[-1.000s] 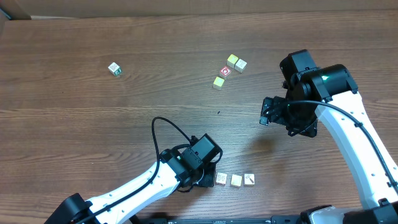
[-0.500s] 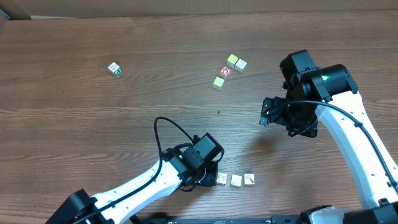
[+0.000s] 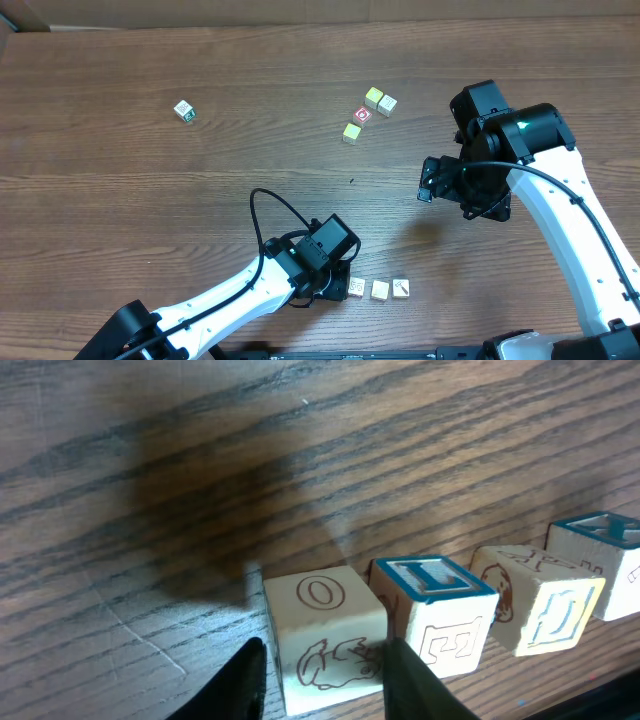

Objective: Flip 5 blocks
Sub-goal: 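Set the O block left of the L block and open the left gripper, then move the left gripper up to the yellow C block near the top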

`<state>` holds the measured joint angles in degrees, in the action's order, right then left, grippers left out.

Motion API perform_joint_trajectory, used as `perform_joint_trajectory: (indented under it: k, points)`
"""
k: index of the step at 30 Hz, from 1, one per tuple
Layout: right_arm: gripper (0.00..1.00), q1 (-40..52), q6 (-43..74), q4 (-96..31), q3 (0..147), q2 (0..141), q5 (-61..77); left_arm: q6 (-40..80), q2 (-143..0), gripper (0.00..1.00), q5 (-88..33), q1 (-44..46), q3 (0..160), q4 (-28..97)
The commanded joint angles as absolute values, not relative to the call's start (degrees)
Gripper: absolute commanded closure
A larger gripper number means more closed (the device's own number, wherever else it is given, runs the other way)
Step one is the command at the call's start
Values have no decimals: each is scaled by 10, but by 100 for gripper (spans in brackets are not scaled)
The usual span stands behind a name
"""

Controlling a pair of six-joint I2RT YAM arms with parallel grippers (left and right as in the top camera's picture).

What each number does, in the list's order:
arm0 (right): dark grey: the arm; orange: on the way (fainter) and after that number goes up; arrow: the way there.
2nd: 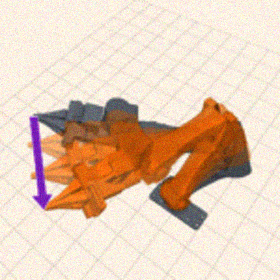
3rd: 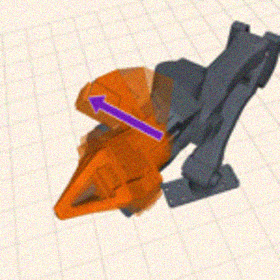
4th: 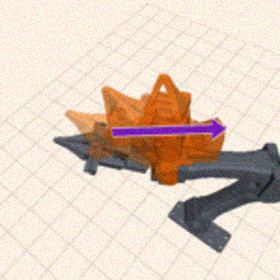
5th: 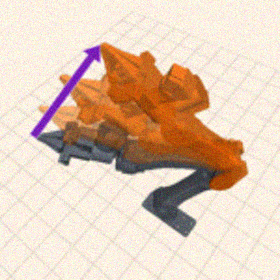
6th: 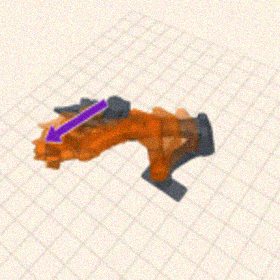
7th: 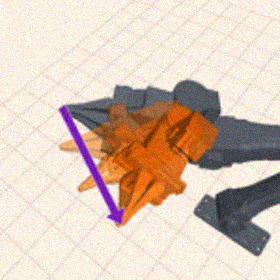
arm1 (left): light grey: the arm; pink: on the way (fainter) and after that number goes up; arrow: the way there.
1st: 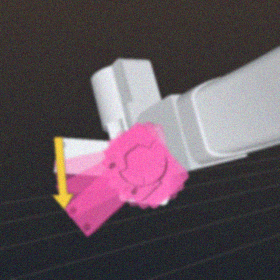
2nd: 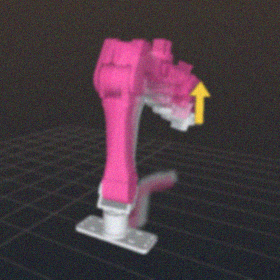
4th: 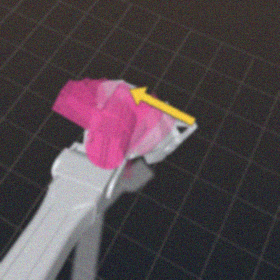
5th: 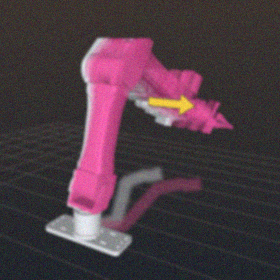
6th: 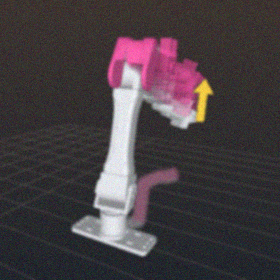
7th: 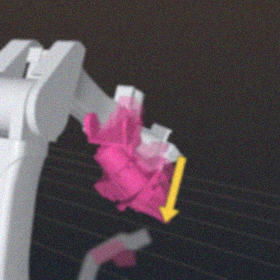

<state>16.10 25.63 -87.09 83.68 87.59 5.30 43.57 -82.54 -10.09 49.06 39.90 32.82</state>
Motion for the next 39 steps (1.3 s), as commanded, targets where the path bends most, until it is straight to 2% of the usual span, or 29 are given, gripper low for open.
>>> perform_joint_trajectory:
  k: [1,10,17,24,27,33,37,39]
  points:
    - [7,160,255,-872,852,860,48,433,-825,67,-102,491,395,322]
    - [6,160,255,-873,852,860,48,417,-786,59,-97,491,404,326]
    - [5,160,254,-872,852,860,48,417,-761,64,-74,491,423,332]
    - [3,160,254,-860,852,860,48,352,-772,61,-1,449,501,356]
    - [2,160,254,-856,852,860,48,320,-818,60,3,375,571,376]
    - [1,160,255,-854,852,860,48,282,-953,66,-59,282,703,390]
    - [0,160,254,-854,852,860,48,209,-1080,59,-73,271,850,427]
    - [0,160,254,-854,852,860,48,177,-1125,52,-73,274,908,450]
